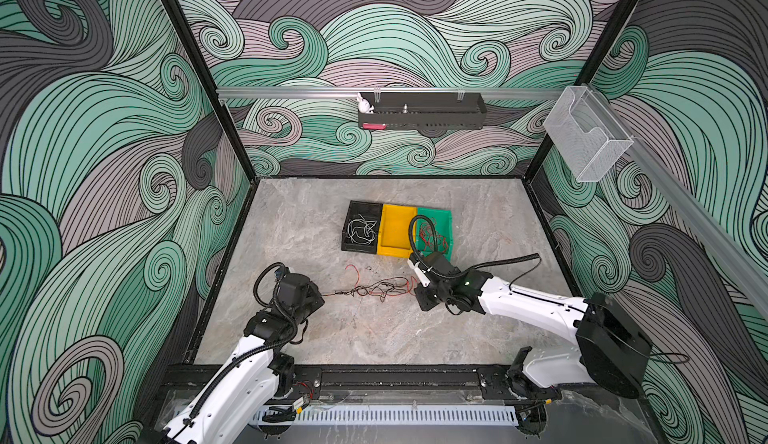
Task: Untangle the cables
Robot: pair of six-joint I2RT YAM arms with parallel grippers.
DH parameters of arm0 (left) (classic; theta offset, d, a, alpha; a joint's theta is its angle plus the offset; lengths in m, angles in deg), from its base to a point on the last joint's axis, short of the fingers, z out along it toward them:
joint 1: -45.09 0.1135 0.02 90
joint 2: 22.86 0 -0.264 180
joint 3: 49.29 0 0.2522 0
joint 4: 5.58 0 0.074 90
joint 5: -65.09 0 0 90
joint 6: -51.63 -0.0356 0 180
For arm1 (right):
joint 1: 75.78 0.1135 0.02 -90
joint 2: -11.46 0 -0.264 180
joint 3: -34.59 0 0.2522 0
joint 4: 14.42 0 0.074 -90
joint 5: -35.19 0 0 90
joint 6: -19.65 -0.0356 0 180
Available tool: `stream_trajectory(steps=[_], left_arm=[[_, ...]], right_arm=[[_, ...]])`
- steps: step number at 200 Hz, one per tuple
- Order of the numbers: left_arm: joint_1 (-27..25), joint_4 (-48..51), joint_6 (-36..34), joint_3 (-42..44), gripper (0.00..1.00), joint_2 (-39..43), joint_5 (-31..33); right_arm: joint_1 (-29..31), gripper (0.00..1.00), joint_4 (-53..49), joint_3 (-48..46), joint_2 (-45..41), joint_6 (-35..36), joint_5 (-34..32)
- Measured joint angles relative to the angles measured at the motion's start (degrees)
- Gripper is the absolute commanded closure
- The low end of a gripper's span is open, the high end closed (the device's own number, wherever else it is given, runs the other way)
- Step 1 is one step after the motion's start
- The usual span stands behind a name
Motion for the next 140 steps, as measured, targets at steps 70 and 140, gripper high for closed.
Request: stream_trajectory(steps=[70, 140], left_arm=[[1.22, 2.14, 1.18, -0.02, 1.0, 1.73, 1.57], [1.22, -0.81, -0.52, -0.02, 0.58, 1.6, -4.07]], right_arm=[[-3.23, 1.0, -2.73, -1.25, -2.29, -0.96, 4.35], [1.55, 1.0, -1.77, 0.55, -0.98, -0.59, 12.5]])
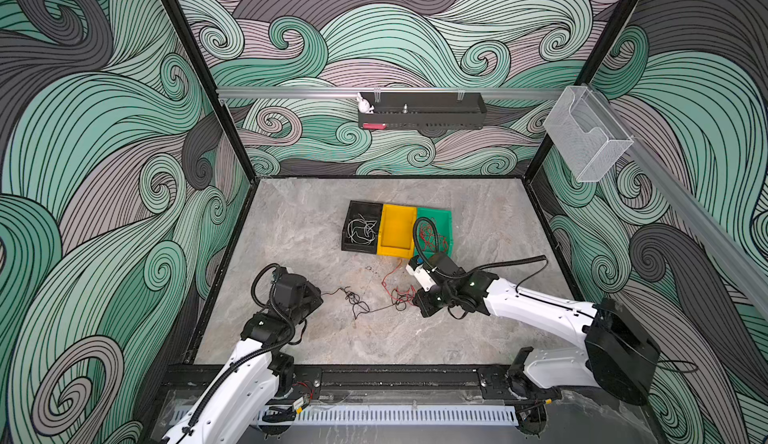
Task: Untangle the cables
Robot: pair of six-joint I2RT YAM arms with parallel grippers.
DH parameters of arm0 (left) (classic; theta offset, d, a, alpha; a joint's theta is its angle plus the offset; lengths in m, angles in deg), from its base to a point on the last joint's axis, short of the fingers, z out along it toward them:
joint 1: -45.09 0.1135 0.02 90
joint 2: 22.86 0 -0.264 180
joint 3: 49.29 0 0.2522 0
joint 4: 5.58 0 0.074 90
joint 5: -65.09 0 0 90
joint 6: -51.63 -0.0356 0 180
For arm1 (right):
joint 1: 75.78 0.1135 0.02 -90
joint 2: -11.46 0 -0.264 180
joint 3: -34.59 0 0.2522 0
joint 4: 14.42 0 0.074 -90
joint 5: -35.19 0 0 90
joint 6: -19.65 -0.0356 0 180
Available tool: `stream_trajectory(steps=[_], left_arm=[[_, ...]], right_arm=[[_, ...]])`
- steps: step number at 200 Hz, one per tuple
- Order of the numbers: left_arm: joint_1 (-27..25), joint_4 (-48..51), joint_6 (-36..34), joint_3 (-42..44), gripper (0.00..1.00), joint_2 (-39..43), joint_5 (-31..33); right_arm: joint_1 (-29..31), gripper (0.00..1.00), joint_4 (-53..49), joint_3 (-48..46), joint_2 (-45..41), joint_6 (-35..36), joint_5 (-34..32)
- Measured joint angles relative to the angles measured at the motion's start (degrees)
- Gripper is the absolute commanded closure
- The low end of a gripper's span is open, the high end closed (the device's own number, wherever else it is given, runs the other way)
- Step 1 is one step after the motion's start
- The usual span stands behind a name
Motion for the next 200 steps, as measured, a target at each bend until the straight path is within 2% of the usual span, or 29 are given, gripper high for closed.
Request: stream_trajectory(steps=[30, 76, 101, 125, 143, 200], left_arm=[[0.0, -1.16, -1.79, -0.2, 0.53, -0.37, -3.61], [-0.68, -5.33, -4.39, -2.93, 0.54, -4.57, -12.66], [-5.88, -9.77, -6.38, -2.86, 0.55, -7.06, -14.91], [-15.3, -15.23, -10.71, -2.8, 0.55, -7.39, -13.97], [-20.5, -18.38, -14.19, -2.64, 0.55, -7.85, -12.76], [-24.9, -23.5, -20.83, -2.19, 0.55, -15.56, -11.15]], right_arm=[[1.57, 1.0, 0.28, 1.75, 1.44, 0.22, 1.84], [1.92, 1.0, 0.26, 4.33, 3.54, -0.11, 2.29], [1.92, 1.0, 0.37, 6.14, 5.73, -0.85, 3.37], [1.92, 1.0, 0.83, 6.84, 7.19, -1.88, 4.68], [1.88, 1.0, 1.36, 6.86, 7.85, -2.56, 5.46], [1.86, 1.0, 2.97, 6.88, 9.25, -4.04, 7.56]])
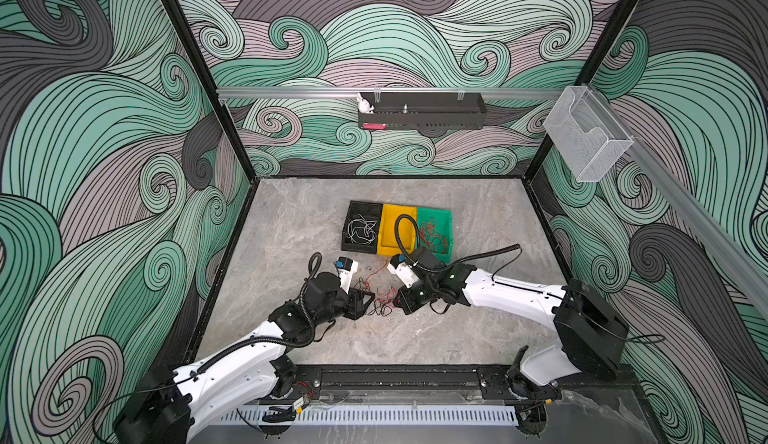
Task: Untangle the cables
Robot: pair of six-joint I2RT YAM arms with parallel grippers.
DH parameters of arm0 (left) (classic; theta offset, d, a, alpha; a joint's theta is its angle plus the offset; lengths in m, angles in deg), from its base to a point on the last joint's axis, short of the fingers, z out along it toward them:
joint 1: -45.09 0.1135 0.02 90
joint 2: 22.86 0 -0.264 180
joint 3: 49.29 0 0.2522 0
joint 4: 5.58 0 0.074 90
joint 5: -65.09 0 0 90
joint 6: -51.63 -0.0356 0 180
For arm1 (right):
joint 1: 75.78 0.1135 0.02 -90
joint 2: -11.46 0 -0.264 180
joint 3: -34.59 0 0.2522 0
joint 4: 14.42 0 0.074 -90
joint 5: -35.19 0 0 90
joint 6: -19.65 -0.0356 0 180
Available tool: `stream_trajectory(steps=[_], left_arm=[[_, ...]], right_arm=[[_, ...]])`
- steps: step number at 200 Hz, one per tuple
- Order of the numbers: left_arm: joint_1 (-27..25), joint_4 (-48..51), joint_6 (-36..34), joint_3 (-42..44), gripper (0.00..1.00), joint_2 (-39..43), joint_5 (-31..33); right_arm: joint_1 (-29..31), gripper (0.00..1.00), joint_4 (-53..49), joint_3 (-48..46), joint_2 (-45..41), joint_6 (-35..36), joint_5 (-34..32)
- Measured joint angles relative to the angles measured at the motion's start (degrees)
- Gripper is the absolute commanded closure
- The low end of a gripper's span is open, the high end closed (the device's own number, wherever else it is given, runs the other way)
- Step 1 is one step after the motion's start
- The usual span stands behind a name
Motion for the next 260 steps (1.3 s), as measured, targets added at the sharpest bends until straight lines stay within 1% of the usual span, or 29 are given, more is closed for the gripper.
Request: stream_trajectory(steps=[43, 83, 102, 140, 200, 228, 260], left_arm=[[-2.64, -0.68, -3.1, -0.15, 0.56, -6.43, 0.15], [-3.54, -1.36, -4.2, -0.28, 0.62, -9.7, 0.92], [-3.82, -2.12, -4.39, -0.42, 0.6, -10.91, 1.01], [-4.07, -3.28, -3.91, -0.44, 0.56, -10.19, 0.98], [-4.17, -4.15, -2.4, -0.44, 0.55, -4.98, 0.94], [-4.74, -4.31, -2.38, -0.42, 0.56, -5.68, 0.96], [-6.19, -5.46, -2.38, -0.42, 0.57, -9.22, 0.96]], right_arm=[[-0.04, 1.0, 1.01, 0.0, 0.0, -0.37, 0.79], [-0.04, 1.0, 1.81, 0.0, 0.0, -0.96, 1.42], [-0.13, 1.0, 2.21, 0.0, 0.0, -1.18, 1.62], [-0.37, 1.0, 2.58, 0.0, 0.0, -1.38, 1.73], [-0.37, 1.0, 3.85, -0.09, 0.0, -1.86, 2.01], [-0.37, 1.0, 4.28, -0.11, 0.0, -2.56, 2.4], [-0.37, 1.0, 4.81, -0.11, 0.0, -2.75, 2.8]])
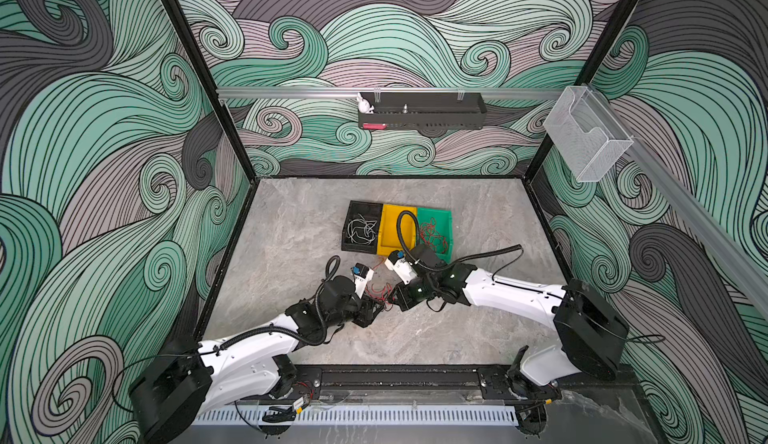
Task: Untangle the cables
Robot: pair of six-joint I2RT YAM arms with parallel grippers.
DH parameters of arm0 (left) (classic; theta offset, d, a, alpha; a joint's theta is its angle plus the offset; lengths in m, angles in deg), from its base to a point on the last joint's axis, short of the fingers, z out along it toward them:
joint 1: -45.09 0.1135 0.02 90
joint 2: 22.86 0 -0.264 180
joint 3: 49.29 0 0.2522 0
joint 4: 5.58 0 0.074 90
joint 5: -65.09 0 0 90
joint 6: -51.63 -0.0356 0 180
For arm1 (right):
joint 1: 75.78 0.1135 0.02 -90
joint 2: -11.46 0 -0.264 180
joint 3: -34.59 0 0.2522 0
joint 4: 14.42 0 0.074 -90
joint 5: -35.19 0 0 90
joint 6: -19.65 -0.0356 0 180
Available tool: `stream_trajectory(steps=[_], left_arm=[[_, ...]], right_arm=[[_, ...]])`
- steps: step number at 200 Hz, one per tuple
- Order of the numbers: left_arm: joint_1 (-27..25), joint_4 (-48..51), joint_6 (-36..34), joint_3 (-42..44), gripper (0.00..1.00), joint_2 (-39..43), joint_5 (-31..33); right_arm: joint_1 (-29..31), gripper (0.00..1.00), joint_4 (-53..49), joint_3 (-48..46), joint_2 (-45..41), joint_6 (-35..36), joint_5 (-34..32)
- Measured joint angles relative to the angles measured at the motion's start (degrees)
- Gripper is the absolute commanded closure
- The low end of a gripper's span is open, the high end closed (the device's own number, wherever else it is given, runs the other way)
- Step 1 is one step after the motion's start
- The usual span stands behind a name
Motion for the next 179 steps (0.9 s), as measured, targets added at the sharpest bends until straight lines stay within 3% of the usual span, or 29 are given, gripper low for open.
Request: stream_trajectory(steps=[35, 90, 179], left_arm=[[-1.18, -1.18, -0.09, 0.0, 0.67, -3.63, 0.04], [-1.25, 1.09, 0.17, -0.85, 0.97, -4.15, 3.82], [-0.74, 8.17, 2.54, -0.13, 1.0, 8.2, 17.53]], right_arm=[[0.0, 1.0, 0.07, 0.0, 0.0, -0.09, 0.0], [-0.02, 1.0, -0.13, -0.11, 0.0, 0.17, -0.96], [-3.74, 1.0, -1.84, -4.59, -5.4, 0.87, -1.16]])
